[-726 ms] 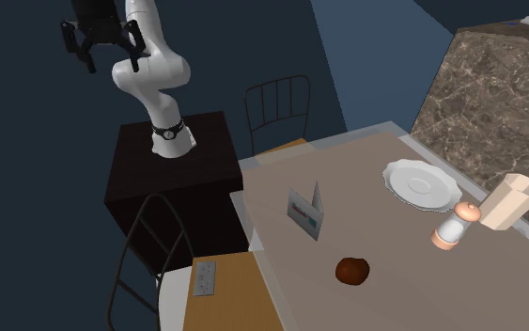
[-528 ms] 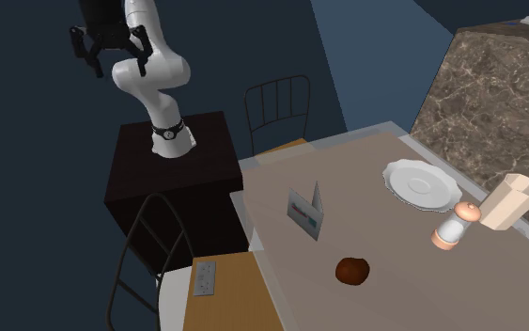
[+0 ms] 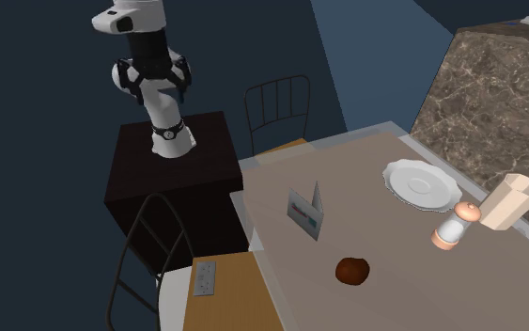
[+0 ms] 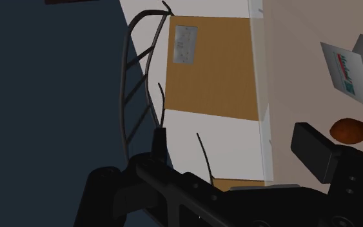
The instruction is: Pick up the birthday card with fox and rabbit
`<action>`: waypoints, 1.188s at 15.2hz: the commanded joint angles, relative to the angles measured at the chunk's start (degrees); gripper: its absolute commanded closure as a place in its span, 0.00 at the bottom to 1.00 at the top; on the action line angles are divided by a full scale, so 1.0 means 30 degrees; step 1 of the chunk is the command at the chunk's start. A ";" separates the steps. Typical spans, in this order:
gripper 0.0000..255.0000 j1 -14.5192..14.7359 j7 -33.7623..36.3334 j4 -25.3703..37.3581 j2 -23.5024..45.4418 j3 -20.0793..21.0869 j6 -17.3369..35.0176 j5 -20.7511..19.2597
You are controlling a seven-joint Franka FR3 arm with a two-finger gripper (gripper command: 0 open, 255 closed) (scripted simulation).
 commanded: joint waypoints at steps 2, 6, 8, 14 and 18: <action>0.00 0.0283 0.0858 -0.0300 0.1233 0.0808 0.1388 0.0413; 0.00 0.0654 0.2094 -0.0302 0.3163 0.1976 0.3120 0.0846; 0.00 0.0803 0.2725 -0.0163 0.4245 0.2558 0.3965 0.0972; 0.00 0.1117 0.4757 0.0818 0.7892 0.4257 0.6312 0.0836; 0.00 0.1294 0.6305 0.1931 1.0609 0.5263 0.7627 0.0189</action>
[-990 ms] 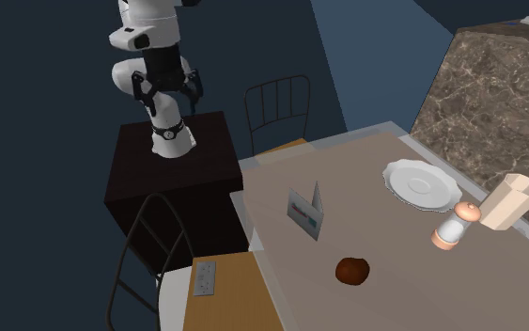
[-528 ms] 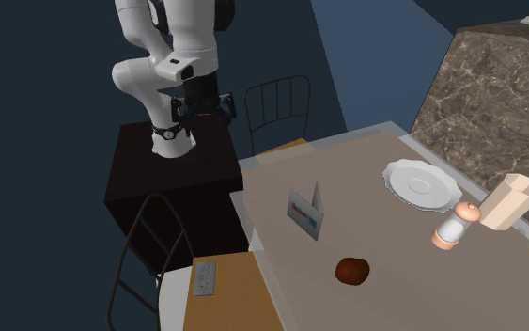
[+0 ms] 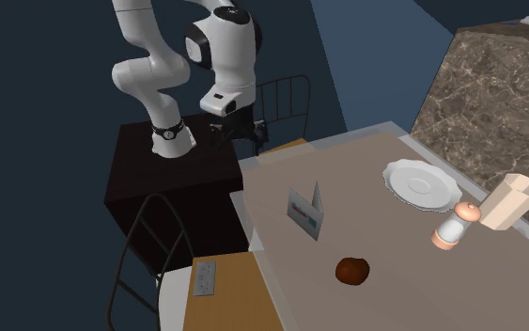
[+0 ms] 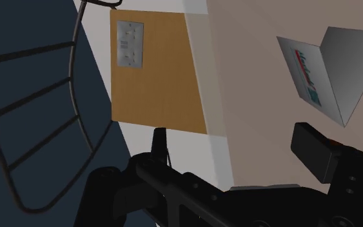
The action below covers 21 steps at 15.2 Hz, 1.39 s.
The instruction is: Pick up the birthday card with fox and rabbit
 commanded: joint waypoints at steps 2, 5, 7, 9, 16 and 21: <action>0.00 0.0183 0.1378 0.1083 0.2351 0.0738 0.1003 -0.0751; 0.00 0.0506 0.2694 0.2296 0.4565 0.1192 0.1670 -0.1707; 0.00 0.0829 0.3570 0.3222 0.6070 0.1360 0.1997 -0.2424; 0.00 0.1238 0.4408 0.4241 0.7581 0.1427 0.2229 -0.3154; 0.00 0.3260 0.6672 0.8568 1.2809 0.0995 0.2354 -0.5251; 0.00 0.4908 0.7557 1.2485 1.6548 0.0494 0.1839 -0.6125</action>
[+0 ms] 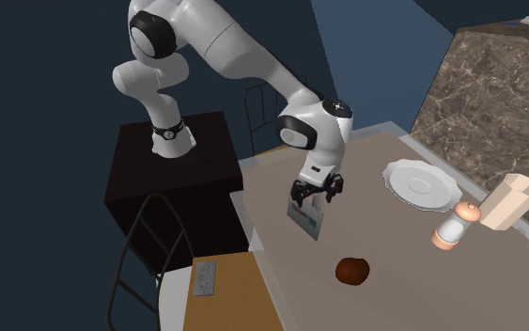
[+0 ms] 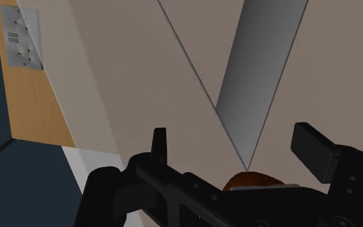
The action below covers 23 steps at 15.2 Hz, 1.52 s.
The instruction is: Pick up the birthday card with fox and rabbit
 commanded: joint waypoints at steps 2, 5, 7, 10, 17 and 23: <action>0.00 0.0438 0.0207 0.1026 0.1040 -0.0165 -0.0062 -0.0212; 0.00 0.0548 0.0309 0.1039 0.1546 -0.0326 0.0420 -0.0402; 0.00 0.0625 0.0376 0.1070 0.1895 -0.0436 0.0731 -0.0528; 0.00 0.0688 0.0427 0.1107 0.2175 -0.0525 0.0972 -0.0625; 1.00 0.0688 0.0430 0.1099 0.2163 -0.0521 0.0967 -0.0622; 1.00 0.0570 0.0329 0.1046 0.1645 -0.0357 0.0510 -0.0439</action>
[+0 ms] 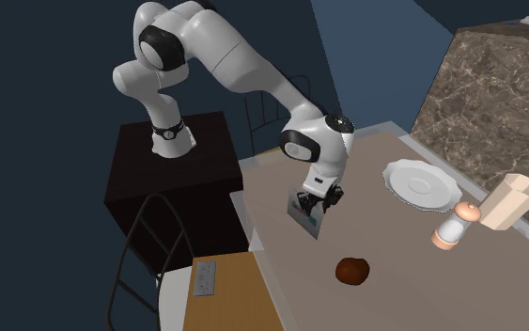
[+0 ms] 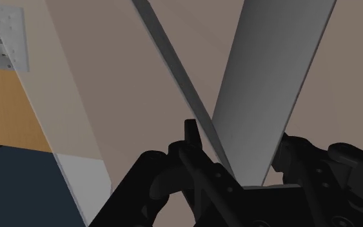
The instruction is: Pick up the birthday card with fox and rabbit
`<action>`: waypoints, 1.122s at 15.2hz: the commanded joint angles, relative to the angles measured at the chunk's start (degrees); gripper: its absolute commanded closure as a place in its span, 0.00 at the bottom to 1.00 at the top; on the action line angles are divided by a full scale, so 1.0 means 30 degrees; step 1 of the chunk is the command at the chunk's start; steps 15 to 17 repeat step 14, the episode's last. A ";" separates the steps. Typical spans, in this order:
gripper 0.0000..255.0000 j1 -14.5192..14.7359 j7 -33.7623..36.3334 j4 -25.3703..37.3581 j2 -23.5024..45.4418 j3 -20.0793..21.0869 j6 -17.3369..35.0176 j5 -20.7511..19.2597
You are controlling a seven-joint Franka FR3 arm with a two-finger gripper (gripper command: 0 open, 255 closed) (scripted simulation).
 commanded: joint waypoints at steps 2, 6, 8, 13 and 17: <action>1.00 -0.0099 -0.0087 -0.0017 -0.0502 0.0164 -0.0472 0.0186; 1.00 -0.0240 -0.0225 -0.0001 -0.1159 0.0373 -0.1129 0.0441; 1.00 -0.0306 -0.0295 0.0035 -0.1474 0.0472 -0.1468 0.0568; 1.00 -0.0431 -0.0442 0.0163 -0.2097 0.0667 -0.2194 0.0832; 1.00 -0.0430 -0.0442 0.0165 -0.2096 0.0666 -0.2195 0.0832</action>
